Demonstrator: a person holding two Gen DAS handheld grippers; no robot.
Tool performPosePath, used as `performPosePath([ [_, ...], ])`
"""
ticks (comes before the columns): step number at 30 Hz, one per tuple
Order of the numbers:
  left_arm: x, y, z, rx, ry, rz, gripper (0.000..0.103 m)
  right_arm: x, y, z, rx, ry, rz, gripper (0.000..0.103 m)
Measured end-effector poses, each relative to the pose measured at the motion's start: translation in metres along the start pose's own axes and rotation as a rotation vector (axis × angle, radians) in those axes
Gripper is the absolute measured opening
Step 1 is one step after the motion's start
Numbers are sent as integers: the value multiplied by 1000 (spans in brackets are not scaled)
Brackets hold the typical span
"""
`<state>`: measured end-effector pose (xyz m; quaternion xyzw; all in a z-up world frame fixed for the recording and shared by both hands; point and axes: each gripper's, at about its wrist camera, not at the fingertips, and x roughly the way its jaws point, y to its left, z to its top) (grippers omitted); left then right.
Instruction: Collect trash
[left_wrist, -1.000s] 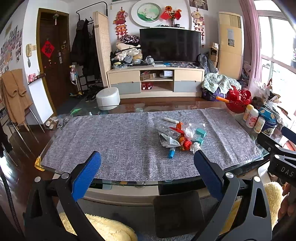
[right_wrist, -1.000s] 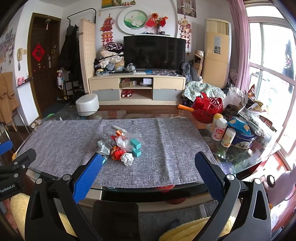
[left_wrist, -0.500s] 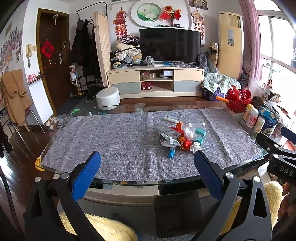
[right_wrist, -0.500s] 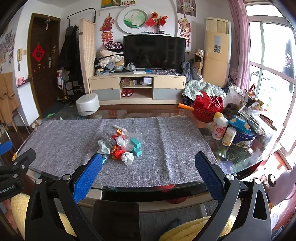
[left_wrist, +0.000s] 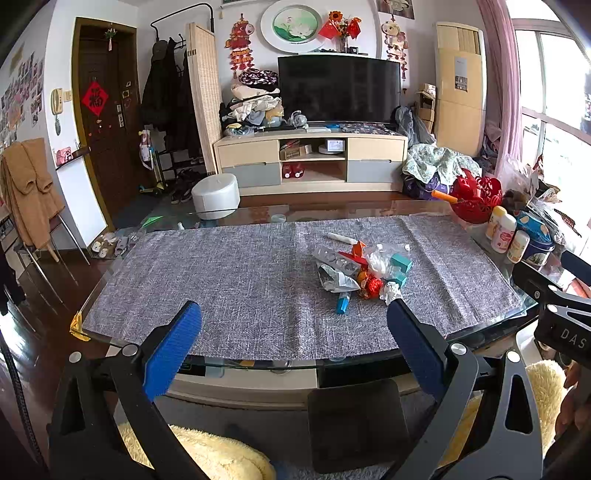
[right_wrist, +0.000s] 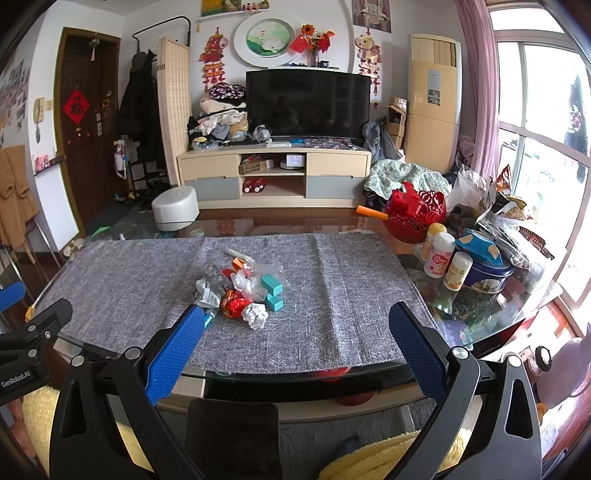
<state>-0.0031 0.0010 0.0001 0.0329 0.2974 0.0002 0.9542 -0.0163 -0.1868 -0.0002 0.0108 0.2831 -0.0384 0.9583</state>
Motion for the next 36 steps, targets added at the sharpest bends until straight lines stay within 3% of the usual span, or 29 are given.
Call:
performPosePath([
  [19,7,-1,-5,8,14,-6,95,8,-7,-2,19,17,1,100],
  [32,66,5,-10,13,133,-20,95,64,-12,-10,58,112,37,100],
  [36,89,-1,-13,60,163,14,95,90,-13,-15,82,150,69,100],
])
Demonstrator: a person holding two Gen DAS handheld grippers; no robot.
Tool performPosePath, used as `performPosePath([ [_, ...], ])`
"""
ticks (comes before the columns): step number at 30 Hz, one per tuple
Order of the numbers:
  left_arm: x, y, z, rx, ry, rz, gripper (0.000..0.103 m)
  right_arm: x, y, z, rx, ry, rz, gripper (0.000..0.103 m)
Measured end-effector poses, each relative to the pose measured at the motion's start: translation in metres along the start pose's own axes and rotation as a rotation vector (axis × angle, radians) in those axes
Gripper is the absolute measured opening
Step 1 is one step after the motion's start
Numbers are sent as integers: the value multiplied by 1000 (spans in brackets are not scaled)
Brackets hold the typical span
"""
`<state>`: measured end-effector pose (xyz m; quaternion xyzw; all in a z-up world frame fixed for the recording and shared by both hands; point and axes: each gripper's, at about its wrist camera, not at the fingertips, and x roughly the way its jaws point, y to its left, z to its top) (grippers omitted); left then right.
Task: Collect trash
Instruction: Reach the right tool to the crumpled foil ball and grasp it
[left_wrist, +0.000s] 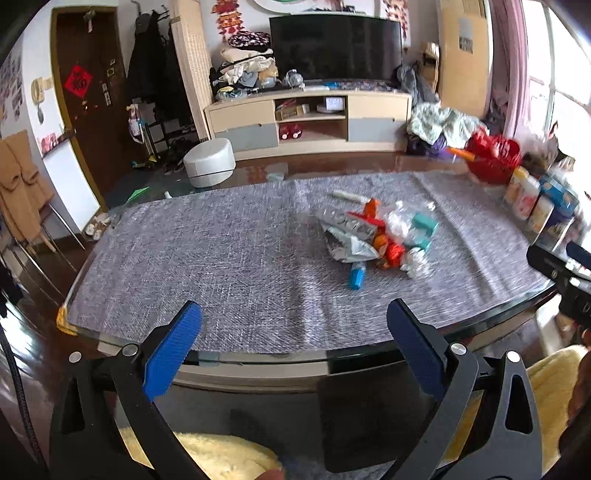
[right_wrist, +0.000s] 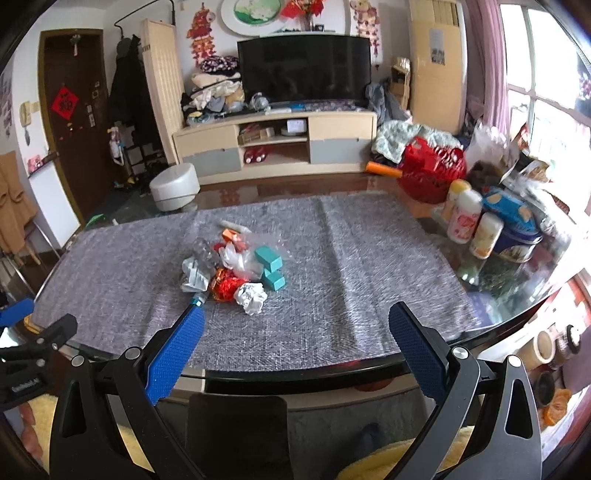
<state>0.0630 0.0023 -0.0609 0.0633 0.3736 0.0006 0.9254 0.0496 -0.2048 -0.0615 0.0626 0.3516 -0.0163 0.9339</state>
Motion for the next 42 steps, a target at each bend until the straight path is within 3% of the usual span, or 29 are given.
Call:
performPosePath([
  [3,21,-3,1,17,35,-10,95,27,2,-2,-2,38,22,98],
  [13,102,-4,-1,28,186,-56,88,123,24,-12,-42,228,141,53],
  [19,133,-16,5,63,228,-121,88,160,33,-10,-41,280,187,49],
  [23,153,-23,11,61,245,-177,88,176,39,-12,-74,311,179,38],
  [30,186,-44,15,94,286,-233,63,185,36,-17,-113,311,153,21],
  [35,201,-57,16,98,293,-272,53,190,29,-15,-94,308,173,16],
  [37,203,-61,17,111,271,-253,50,189,27,-15,-87,305,181,13],
  [40,204,-63,18,117,254,-241,31,187,23,-16,-82,308,184,10],
  [41,203,-61,18,108,255,-249,16,184,21,-18,-81,308,186,10],
  [42,203,-60,18,96,261,-261,15,182,20,-19,-80,310,189,9],
])
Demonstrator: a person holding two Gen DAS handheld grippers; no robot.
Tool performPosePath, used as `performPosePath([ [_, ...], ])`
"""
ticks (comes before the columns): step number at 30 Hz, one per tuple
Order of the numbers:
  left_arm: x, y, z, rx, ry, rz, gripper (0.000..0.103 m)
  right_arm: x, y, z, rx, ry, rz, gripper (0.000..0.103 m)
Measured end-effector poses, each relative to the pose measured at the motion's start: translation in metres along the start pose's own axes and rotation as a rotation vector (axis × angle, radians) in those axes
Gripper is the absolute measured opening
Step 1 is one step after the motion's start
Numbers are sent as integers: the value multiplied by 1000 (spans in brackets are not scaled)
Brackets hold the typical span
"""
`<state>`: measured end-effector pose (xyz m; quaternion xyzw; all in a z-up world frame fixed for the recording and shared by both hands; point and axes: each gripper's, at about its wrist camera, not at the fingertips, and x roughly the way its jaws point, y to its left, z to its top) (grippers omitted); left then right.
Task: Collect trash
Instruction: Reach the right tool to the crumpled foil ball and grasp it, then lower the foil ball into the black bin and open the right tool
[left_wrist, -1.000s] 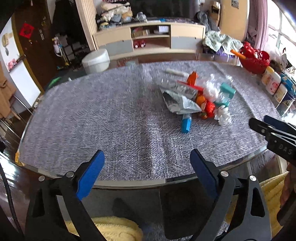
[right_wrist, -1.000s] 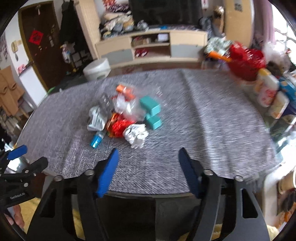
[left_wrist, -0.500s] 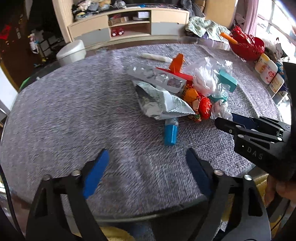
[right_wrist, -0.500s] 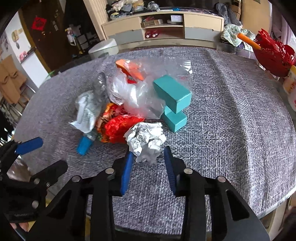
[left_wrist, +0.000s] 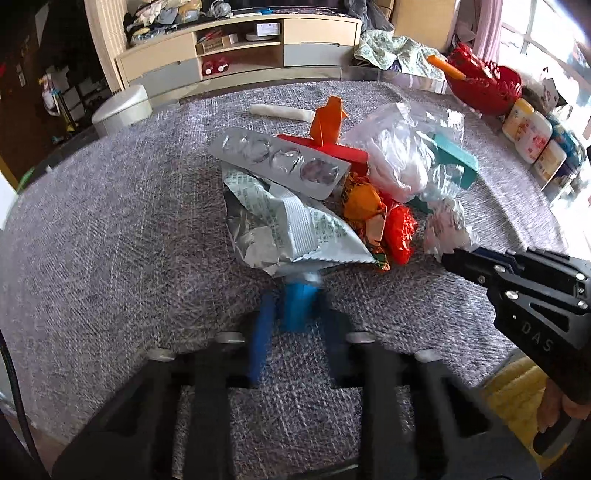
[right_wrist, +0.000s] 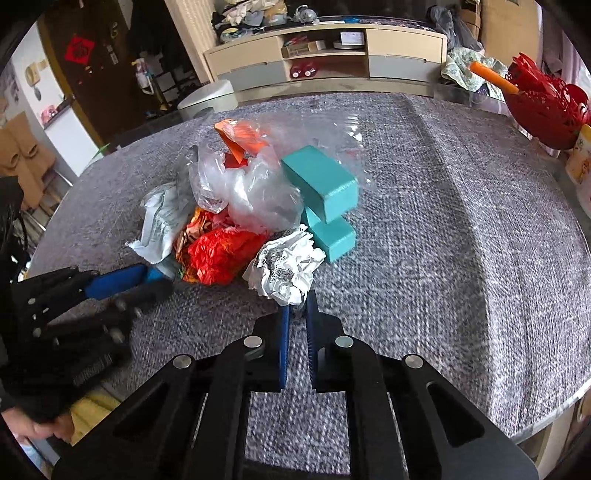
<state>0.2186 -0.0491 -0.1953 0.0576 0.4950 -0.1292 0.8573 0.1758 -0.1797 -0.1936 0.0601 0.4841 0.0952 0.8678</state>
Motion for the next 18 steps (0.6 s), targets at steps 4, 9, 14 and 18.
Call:
performPosePath([
  [4,-7,4,-11,-30,5,-25,15,-13,-2,-10,-4,-7,24,9],
  [9,-25,4,-35,-22,11,-29,15,-34,1,-30,-3,-19,34,9],
  [14,-56,0,-64,-30,-1,-34,15,-57,12,-51,-28,-32,26,9],
  [18,-84,-4,-86,-44,-27,-25,15,-75,19,-69,-38,-34,12,9],
])
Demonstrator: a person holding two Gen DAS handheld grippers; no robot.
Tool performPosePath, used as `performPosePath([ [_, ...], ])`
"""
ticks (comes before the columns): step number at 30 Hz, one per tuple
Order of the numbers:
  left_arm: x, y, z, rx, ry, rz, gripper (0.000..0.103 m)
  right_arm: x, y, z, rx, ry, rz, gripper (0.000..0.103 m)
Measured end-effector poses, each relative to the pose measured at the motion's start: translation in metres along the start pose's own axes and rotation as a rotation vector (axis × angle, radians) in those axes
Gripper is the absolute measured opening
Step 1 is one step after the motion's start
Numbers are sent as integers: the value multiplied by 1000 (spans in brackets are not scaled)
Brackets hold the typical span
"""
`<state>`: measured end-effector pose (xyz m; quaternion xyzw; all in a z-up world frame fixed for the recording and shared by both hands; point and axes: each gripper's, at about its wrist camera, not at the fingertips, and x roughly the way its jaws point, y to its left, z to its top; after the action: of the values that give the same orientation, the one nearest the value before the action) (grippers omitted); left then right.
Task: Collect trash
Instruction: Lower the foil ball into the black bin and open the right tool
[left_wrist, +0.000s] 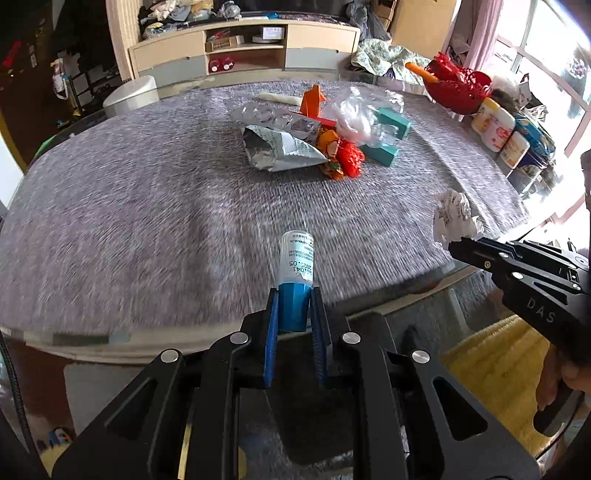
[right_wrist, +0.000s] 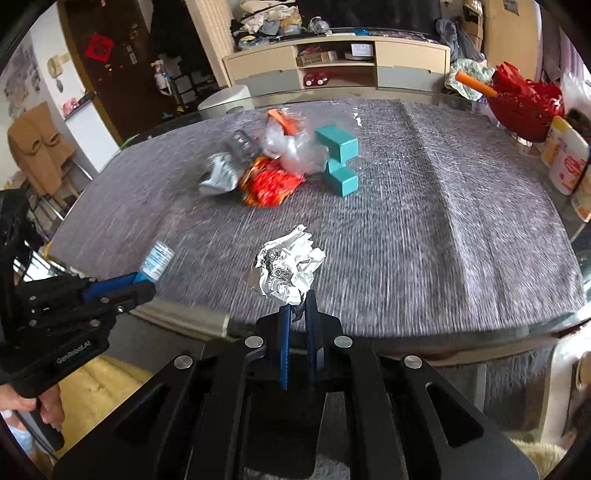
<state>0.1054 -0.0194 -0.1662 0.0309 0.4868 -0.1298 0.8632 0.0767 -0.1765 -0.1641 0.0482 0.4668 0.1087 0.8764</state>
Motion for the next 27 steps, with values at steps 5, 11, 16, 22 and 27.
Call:
performPosePath([
  [5,-22,-3,-23,-15,-11,14,15,-12,6,-25,6,23,1,9],
  [11,-20,-12,-64,-23,42,-15,15,-3,16,-60,8,92,32,9],
  [16,0,-19,-97,-34,99,-56,15,19,17,-83,16,158,39,9],
  [22,27,-25,-119,-29,149,-85,15,41,16,-98,36,219,52,9],
  [27,44,-26,-130,-31,187,-106,15,57,17,-106,58,266,58,9],
])
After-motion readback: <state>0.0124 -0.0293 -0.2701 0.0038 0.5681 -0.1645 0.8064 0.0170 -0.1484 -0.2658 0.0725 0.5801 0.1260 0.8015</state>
